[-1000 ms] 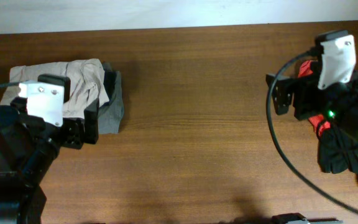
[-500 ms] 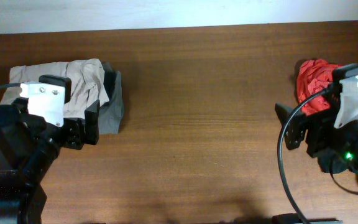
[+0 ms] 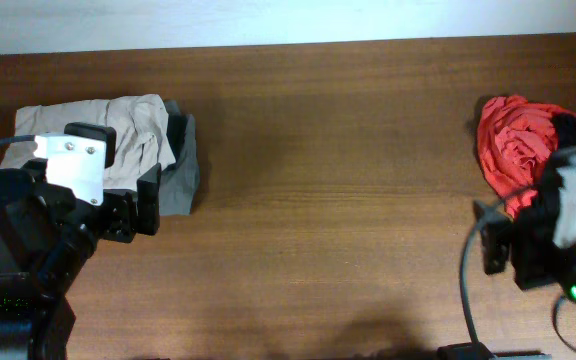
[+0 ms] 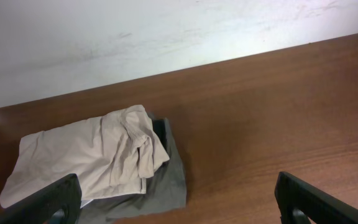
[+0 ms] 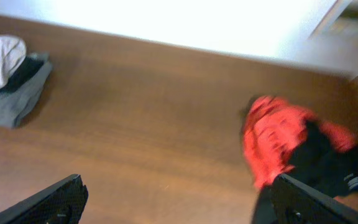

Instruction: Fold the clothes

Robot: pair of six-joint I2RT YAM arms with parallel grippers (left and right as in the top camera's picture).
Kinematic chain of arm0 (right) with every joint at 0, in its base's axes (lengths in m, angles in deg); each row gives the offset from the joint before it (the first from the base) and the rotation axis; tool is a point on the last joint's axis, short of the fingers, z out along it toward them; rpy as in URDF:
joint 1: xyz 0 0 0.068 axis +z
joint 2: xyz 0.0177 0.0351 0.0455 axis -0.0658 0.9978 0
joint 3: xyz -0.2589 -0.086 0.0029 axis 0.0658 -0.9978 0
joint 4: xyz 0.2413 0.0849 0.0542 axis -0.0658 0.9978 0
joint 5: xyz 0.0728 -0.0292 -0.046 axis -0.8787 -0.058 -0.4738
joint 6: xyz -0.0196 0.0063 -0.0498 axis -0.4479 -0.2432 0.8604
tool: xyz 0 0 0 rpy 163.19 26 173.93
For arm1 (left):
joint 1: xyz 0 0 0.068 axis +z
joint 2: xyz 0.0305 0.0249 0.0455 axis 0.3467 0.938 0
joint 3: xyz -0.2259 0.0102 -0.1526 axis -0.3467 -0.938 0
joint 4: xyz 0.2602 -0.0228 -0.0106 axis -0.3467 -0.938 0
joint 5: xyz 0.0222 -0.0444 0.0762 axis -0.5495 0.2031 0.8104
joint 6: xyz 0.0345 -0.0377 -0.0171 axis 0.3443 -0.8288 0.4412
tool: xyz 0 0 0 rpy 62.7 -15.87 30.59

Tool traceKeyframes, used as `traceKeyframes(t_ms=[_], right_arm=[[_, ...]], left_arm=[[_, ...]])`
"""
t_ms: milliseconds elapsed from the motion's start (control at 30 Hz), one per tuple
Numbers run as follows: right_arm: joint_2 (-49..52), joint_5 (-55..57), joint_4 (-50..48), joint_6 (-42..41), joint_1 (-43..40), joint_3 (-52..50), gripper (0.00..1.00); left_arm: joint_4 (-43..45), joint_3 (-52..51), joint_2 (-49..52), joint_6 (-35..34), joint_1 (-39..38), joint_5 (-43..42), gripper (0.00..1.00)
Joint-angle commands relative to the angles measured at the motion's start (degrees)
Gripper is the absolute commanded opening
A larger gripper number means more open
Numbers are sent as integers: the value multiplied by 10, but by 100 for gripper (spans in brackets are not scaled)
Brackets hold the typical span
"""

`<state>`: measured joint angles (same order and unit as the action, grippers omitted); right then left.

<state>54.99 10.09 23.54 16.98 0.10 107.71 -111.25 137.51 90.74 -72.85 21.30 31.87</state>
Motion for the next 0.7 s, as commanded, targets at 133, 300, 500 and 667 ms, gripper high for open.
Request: traceKeyframes(t_ms=[133, 300, 500, 667], right_arm=[[-81, 29, -39, 88, -15, -50, 99], [-171, 18, -134, 88, -37, -236, 99], [-306, -8, -300, 62, -44, -536, 99], [-395, -8, -387, 7, -44, -702, 99]], left_arm=[[-1, 3, -2, 9, -3, -9, 99], [-1, 3, -2, 10, -3, -8, 99], [-1, 3, -2, 9, -3, -9, 99], [-1, 3, -2, 9, -3, -8, 99]])
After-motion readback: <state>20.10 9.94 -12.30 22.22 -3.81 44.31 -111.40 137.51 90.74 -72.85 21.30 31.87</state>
